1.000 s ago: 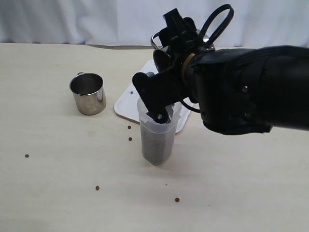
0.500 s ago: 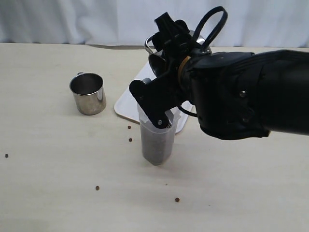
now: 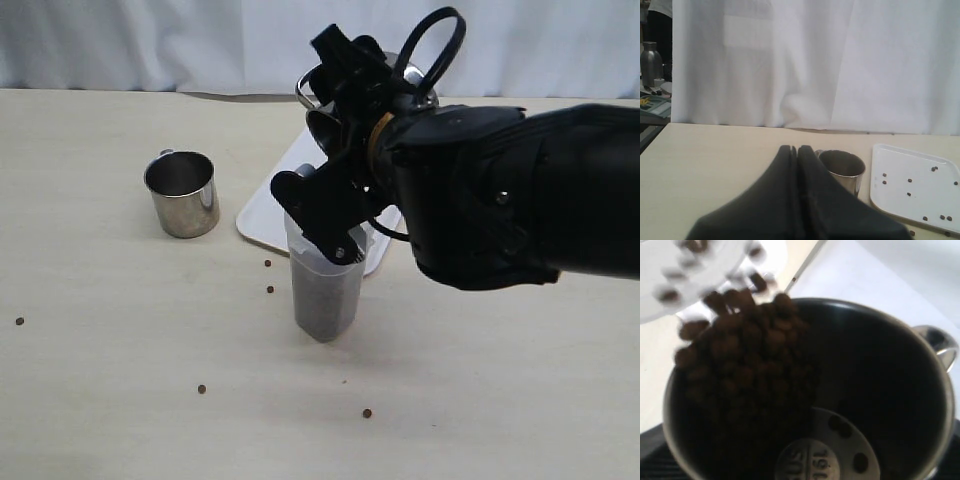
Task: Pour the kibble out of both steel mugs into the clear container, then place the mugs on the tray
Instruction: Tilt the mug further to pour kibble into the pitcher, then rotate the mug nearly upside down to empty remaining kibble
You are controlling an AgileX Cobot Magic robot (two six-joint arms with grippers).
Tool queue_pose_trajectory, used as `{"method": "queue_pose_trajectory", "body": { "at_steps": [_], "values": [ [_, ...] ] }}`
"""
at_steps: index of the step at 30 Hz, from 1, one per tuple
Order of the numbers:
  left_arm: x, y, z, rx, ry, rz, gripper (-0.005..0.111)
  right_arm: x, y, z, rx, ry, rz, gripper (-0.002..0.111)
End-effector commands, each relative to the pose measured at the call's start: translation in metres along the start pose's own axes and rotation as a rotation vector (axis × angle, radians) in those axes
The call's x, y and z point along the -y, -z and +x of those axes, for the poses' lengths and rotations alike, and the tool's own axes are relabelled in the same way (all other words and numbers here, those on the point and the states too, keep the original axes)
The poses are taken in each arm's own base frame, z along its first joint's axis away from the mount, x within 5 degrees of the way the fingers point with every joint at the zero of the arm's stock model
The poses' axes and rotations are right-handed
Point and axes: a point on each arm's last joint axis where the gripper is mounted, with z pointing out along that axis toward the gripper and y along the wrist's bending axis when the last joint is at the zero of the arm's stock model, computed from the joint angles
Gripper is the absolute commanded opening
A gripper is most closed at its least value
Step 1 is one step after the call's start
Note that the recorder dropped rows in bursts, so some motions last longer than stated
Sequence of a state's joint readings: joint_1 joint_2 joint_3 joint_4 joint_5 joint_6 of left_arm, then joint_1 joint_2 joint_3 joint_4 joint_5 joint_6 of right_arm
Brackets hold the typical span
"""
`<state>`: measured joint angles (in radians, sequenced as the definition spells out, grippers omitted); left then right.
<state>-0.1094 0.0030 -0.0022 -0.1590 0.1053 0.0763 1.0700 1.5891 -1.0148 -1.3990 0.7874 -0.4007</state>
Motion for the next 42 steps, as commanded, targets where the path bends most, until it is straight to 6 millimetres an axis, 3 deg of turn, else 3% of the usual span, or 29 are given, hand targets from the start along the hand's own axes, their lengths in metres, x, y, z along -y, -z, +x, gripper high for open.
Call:
{"method": "queue_pose_trajectory", "body": {
  "at_steps": [1, 42],
  "values": [
    [0.0003, 0.0002, -0.0006, 0.014, 0.007, 0.006, 0.000, 0.0037, 0.0010, 0.0018, -0.018, 0.043, 0.021, 0.005],
    [0.0003, 0.0001, -0.0002, 0.009, 0.007, 0.006, 0.000, 0.0097, 0.0013, -0.0015, 0.007, 0.286, 0.091, 0.005]
  ]
}}
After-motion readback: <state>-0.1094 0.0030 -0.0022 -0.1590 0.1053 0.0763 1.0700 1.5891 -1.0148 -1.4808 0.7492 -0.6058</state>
